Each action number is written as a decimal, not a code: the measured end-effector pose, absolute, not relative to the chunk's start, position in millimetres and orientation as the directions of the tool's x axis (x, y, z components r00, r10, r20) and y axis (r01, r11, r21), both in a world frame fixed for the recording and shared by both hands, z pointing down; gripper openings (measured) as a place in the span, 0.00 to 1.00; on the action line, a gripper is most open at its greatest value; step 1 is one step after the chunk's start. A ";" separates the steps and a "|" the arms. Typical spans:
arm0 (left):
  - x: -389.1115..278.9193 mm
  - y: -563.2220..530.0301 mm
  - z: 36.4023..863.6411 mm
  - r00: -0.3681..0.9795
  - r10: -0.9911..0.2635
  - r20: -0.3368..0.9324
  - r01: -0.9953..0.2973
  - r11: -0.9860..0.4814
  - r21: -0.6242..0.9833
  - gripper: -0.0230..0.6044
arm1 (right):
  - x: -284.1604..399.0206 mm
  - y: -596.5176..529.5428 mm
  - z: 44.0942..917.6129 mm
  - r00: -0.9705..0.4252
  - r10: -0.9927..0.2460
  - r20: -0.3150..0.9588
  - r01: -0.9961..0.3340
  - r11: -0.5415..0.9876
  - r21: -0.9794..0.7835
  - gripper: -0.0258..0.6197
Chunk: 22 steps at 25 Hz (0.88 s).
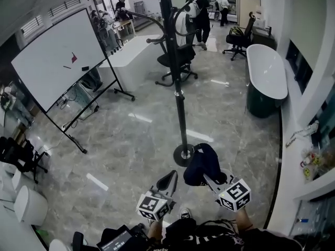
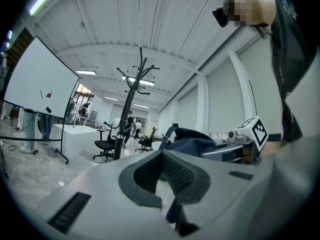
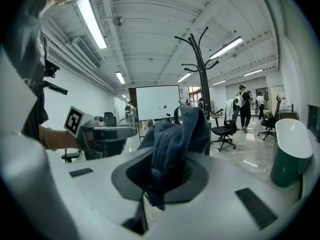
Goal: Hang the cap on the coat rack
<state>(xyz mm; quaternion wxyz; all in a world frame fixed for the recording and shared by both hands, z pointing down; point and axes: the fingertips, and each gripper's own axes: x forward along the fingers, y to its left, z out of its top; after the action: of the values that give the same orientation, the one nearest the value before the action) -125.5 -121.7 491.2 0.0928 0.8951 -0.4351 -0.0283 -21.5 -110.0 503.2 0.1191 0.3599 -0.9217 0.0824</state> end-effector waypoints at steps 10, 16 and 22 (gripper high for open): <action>-168.9 -179.8 512.8 0.675 -0.735 0.070 -0.733 -0.656 0.179 0.03 | -57.7 -175.4 497.8 -0.658 -0.695 0.289 -0.732 0.681 -0.028 0.10; -163.2 -202.7 517.9 0.700 -0.711 0.073 -0.710 -0.680 0.184 0.03 | -53.6 -200.9 494.9 -0.640 -0.708 0.297 -0.742 0.670 -0.003 0.10; -141.6 -233.4 512.0 0.725 -0.685 0.073 -0.685 -0.704 0.187 0.03 | -33.8 -247.0 467.0 -0.634 -0.726 0.267 -0.742 0.668 0.056 0.10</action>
<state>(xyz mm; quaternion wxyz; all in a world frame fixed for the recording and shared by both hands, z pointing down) -141.6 -233.4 512.0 0.1009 0.9231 -0.3711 -0.0011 -33.8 -247.0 467.0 0.1344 0.4061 -0.9034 0.0293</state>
